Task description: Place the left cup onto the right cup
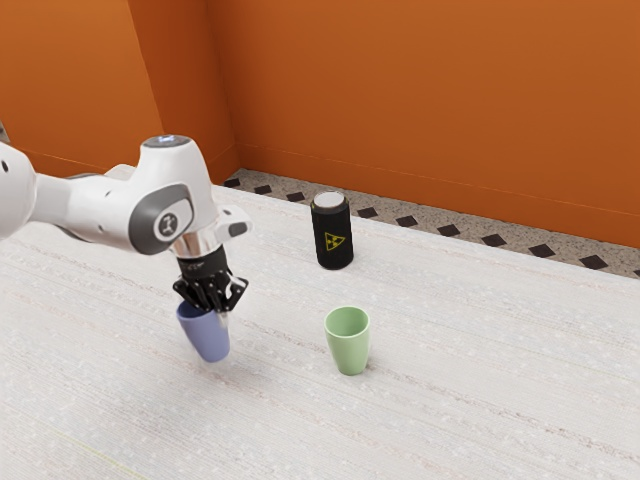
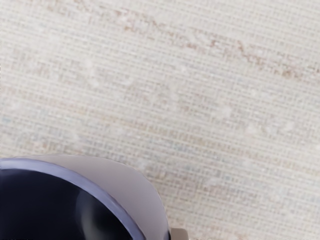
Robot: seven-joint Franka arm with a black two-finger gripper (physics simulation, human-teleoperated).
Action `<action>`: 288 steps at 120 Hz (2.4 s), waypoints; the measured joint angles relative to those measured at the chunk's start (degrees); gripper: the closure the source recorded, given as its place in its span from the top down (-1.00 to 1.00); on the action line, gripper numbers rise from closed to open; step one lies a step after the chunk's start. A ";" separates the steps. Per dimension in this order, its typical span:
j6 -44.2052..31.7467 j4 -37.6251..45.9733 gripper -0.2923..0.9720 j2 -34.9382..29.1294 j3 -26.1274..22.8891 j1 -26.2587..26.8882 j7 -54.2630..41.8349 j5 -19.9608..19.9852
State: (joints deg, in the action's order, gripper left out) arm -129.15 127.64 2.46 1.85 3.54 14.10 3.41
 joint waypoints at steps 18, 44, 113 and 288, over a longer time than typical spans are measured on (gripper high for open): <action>4.15 -3.38 -0.70 -2.70 -0.19 0.36 -0.07 -0.18; 10.99 -6.69 -0.70 -5.70 -0.49 1.57 -0.19 -0.49; 17.78 -15.21 -0.70 -3.83 -0.82 11.39 -0.53 -1.38; 21.86 -41.06 -0.70 19.75 -3.97 15.48 -1.56 -3.72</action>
State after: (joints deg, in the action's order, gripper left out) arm -107.29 86.58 22.22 -2.12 19.02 12.54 -0.30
